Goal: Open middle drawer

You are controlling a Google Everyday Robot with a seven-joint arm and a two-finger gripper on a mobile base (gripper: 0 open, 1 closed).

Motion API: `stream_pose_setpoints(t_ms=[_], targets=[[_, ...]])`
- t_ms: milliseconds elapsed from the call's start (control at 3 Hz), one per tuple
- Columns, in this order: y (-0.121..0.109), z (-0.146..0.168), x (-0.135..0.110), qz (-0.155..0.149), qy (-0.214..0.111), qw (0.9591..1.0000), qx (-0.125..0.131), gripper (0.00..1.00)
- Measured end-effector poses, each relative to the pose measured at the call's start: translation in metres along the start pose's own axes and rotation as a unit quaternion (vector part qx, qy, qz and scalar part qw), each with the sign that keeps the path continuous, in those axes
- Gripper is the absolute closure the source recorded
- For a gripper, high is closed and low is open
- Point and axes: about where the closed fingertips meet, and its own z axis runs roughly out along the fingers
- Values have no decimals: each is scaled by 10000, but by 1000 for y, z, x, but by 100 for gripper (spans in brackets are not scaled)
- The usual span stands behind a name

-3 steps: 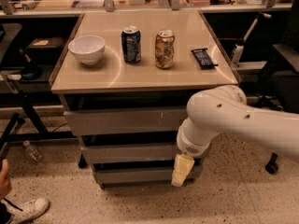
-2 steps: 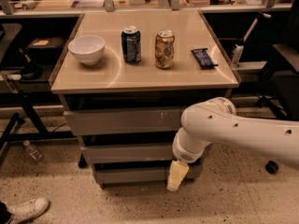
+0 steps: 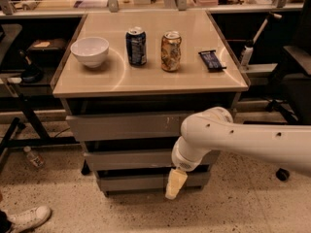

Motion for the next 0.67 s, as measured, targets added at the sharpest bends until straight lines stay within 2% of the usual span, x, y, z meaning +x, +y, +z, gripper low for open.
stream_pose_setpoints(t_ms=[333, 667], targets=[[-5, 39, -7, 104, -212, 9997, -8, 0], [-8, 61, -13, 131, -368, 9992, 69, 0]])
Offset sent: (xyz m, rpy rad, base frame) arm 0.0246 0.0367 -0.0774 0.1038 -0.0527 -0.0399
